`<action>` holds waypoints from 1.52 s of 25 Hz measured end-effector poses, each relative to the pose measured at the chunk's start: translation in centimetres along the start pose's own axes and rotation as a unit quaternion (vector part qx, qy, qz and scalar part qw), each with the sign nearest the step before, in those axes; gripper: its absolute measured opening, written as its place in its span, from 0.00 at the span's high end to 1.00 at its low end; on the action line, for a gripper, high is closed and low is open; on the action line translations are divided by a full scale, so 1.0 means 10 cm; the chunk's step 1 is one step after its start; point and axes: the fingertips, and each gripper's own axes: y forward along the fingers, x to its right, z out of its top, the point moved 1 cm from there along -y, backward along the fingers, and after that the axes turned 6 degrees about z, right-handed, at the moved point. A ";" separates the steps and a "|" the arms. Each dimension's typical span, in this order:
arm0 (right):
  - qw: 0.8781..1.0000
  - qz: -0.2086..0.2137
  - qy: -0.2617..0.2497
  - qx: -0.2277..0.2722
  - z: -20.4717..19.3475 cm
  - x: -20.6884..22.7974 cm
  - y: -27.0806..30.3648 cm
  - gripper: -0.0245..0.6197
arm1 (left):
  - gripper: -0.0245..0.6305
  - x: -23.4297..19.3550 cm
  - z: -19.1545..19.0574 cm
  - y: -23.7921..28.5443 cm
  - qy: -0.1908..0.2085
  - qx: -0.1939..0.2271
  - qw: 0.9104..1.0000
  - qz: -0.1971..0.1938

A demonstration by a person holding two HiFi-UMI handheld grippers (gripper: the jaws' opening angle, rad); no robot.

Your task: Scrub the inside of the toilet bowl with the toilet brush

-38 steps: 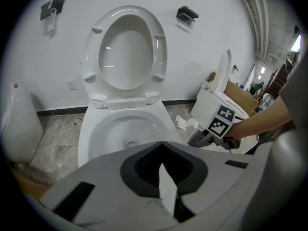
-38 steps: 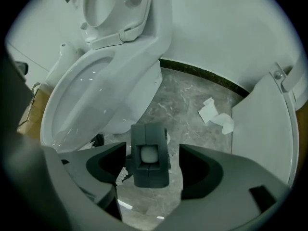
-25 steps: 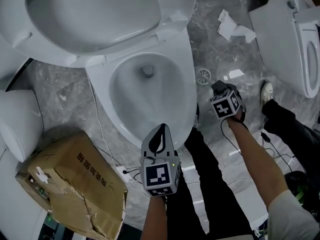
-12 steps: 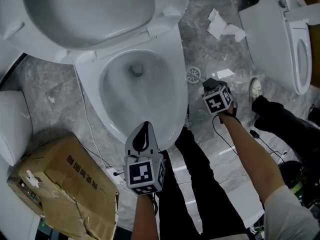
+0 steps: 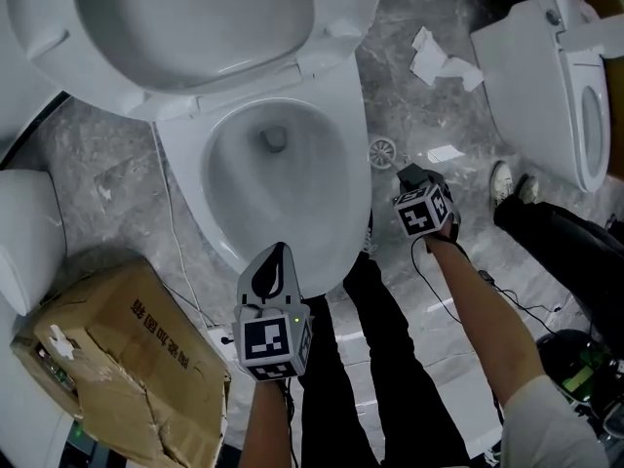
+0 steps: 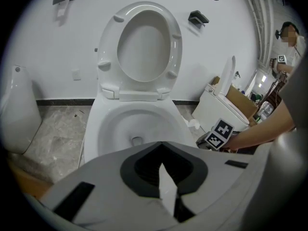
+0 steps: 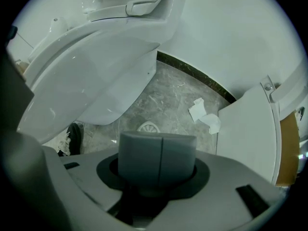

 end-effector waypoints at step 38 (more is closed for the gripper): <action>0.963 -0.088 0.002 0.255 0.58 -0.03 -3.33 0.69 | 0.93 -0.28 0.52 -1.01 -0.031 0.049 0.998 0.033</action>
